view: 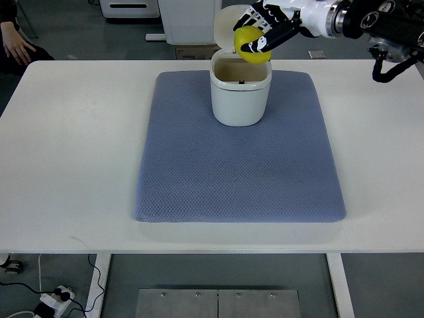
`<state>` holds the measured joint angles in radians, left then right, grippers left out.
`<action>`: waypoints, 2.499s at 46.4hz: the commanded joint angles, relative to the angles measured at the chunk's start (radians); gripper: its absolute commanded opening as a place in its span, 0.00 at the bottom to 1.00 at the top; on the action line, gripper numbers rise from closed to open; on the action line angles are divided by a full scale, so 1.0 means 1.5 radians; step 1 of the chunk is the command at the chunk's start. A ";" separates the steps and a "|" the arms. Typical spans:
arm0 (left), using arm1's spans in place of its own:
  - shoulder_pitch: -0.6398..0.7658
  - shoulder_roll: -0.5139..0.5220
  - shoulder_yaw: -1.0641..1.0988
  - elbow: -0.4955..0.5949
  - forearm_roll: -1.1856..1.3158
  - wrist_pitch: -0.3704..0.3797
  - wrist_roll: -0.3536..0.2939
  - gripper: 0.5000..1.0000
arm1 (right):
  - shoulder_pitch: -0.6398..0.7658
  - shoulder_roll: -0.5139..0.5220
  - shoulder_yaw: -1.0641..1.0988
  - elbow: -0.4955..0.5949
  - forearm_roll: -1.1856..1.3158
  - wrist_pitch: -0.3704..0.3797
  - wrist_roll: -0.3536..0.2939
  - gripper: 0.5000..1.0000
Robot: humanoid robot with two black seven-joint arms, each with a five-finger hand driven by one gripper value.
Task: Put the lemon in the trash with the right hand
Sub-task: 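Lower the lemon into the white bin and open the right hand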
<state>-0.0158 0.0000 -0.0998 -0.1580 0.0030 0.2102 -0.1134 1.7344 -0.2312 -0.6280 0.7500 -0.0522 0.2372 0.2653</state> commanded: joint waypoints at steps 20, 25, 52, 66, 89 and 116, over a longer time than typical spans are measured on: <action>0.000 0.000 0.000 0.000 0.000 0.000 0.000 1.00 | -0.035 0.044 -0.002 -0.068 -0.002 -0.022 0.000 0.00; 0.000 0.000 0.000 0.000 0.000 0.000 0.000 1.00 | -0.045 0.053 -0.001 -0.073 -0.001 -0.032 0.000 0.00; 0.000 0.000 0.000 0.000 0.000 0.000 0.000 1.00 | -0.071 0.101 0.035 -0.120 0.001 -0.054 -0.008 0.00; 0.000 0.000 0.000 0.000 0.000 0.000 0.000 1.00 | -0.091 0.102 0.037 -0.132 0.000 -0.065 -0.008 0.00; 0.000 0.000 0.000 0.000 0.000 0.000 0.000 1.00 | -0.099 0.102 0.038 -0.139 -0.001 -0.073 -0.008 0.42; 0.000 0.000 0.000 0.000 0.000 0.000 0.000 1.00 | -0.103 0.101 0.038 -0.138 -0.001 -0.073 -0.010 0.61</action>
<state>-0.0153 0.0000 -0.0997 -0.1580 0.0030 0.2102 -0.1135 1.5801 -0.0797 -0.5705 0.5414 -0.0537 0.1272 0.2500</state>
